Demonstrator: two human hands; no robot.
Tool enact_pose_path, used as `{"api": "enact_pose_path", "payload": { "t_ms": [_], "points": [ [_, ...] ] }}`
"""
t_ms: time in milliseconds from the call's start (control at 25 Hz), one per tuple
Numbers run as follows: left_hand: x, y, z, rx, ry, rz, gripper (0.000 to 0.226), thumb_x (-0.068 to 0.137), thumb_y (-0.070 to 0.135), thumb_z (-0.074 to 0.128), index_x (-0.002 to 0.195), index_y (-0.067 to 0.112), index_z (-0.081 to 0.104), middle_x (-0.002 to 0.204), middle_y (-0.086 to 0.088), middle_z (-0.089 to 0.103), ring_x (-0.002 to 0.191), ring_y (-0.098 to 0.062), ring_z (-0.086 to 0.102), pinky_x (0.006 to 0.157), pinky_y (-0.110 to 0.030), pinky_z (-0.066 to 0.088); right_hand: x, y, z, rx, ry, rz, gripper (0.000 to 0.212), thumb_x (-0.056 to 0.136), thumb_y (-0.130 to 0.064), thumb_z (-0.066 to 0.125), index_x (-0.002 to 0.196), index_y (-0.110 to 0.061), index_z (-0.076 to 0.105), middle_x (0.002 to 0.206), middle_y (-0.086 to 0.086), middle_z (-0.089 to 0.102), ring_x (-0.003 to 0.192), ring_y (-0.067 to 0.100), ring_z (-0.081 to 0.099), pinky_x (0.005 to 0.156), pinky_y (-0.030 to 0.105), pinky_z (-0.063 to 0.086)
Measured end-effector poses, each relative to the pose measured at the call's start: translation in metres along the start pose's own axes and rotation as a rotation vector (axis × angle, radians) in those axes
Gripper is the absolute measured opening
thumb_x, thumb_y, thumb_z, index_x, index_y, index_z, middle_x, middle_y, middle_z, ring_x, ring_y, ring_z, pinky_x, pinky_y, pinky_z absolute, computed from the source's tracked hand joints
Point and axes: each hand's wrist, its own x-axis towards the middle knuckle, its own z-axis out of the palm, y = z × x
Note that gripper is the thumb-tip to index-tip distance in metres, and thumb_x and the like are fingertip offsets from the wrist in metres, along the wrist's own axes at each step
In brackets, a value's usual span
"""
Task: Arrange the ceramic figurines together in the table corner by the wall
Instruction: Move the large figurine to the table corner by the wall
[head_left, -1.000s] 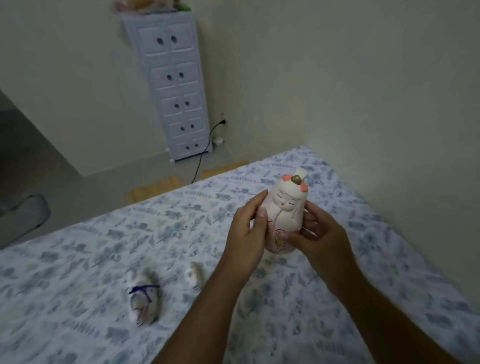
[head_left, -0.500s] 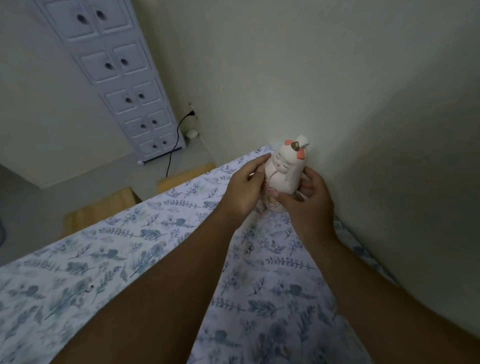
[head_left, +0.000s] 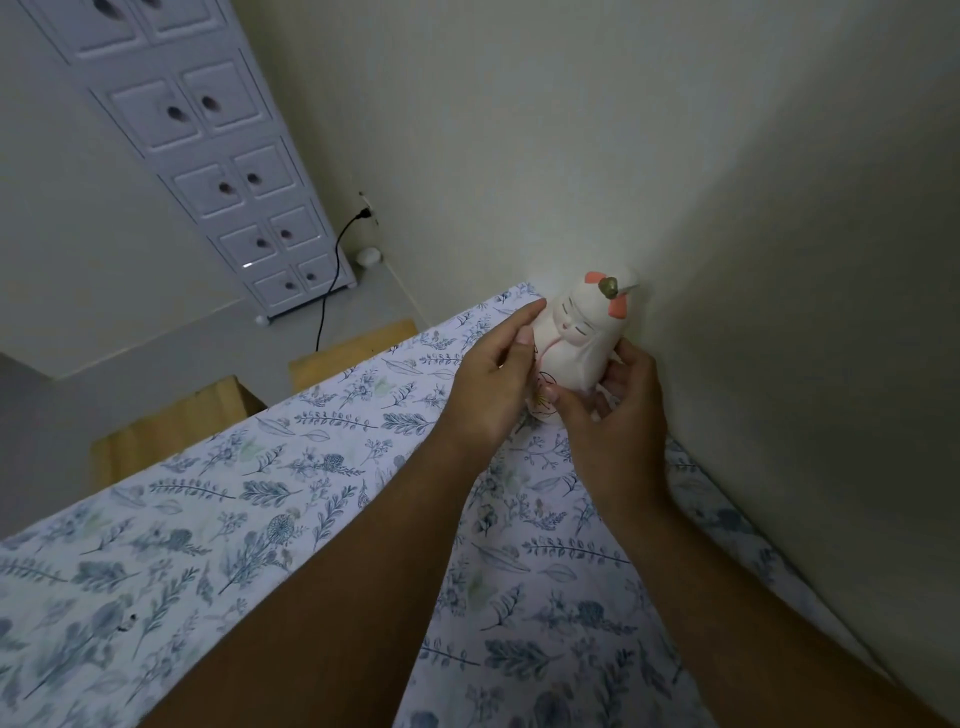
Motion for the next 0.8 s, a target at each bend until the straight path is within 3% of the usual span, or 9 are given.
{"api": "enact_pose_path", "payload": {
  "t_ms": [200,320,400,520,640,800],
  "points": [
    [-0.001,-0.004,0.001,0.003,0.003,0.006,0.036,0.107,0.025,0.043,0.140,0.026,0.057,0.139,-0.002,0.061,0.128,-0.026,0.056,0.103,-0.036,0.048,-0.003,0.006,0.003,-0.023,-0.002,-0.046,0.070,0.077,-0.017,0.084,0.113,-0.064,0.046,0.125,-0.003,0.061,0.116,0.012,0.063,0.091,0.037,0.059],
    [-0.009,0.007,-0.003,0.000,-0.012,-0.050,0.038,0.107,0.022,0.043,0.145,0.022,0.051,0.146,0.003,0.054,0.127,-0.011,0.054,0.092,-0.007,0.047,-0.004,0.004,0.001,-0.040,-0.010,-0.046,0.069,0.077,-0.022,0.084,0.115,-0.064,0.044,0.127,-0.002,0.060,0.117,0.011,0.062,0.092,0.038,0.058],
    [-0.022,0.012,-0.011,0.015,0.006,-0.060,0.040,0.107,0.026,0.044,0.147,0.026,0.048,0.150,0.006,0.048,0.128,-0.001,0.046,0.087,0.001,0.040,-0.005,0.001,-0.002,-0.124,-0.028,-0.034,0.064,0.078,-0.032,0.082,0.126,-0.053,0.046,0.131,0.000,0.059,0.121,0.013,0.060,0.095,0.040,0.056],
    [-0.063,0.009,-0.035,0.126,0.093,-0.054,0.040,0.106,0.039,0.042,0.145,0.035,0.049,0.153,0.010,0.045,0.139,-0.006,0.040,0.111,-0.022,0.032,-0.031,-0.011,-0.008,-0.412,-0.050,0.034,0.080,0.084,-0.048,0.072,0.149,-0.026,0.033,0.151,0.006,0.044,0.138,0.023,0.043,0.108,0.038,0.041],
    [-0.129,0.007,-0.071,0.263,0.158,-0.083,0.043,0.105,0.045,0.039,0.146,0.036,0.046,0.155,0.009,0.043,0.144,-0.010,0.035,0.115,-0.027,0.026,-0.086,-0.033,-0.003,-0.541,-0.082,-0.032,0.071,0.089,-0.048,0.063,0.149,-0.021,0.035,0.153,0.008,0.042,0.141,0.026,0.038,0.112,0.043,0.038],
    [-0.228,-0.001,-0.137,0.550,0.225,-0.065,0.050,0.106,0.045,0.033,0.152,0.026,0.039,0.160,0.006,0.034,0.152,-0.014,0.015,0.122,-0.033,0.003,-0.173,-0.059,0.032,-0.711,-0.386,-0.166,0.063,0.096,-0.043,0.055,0.151,-0.019,0.037,0.159,0.004,0.037,0.149,0.022,0.028,0.119,0.042,0.026]
  ]
}}
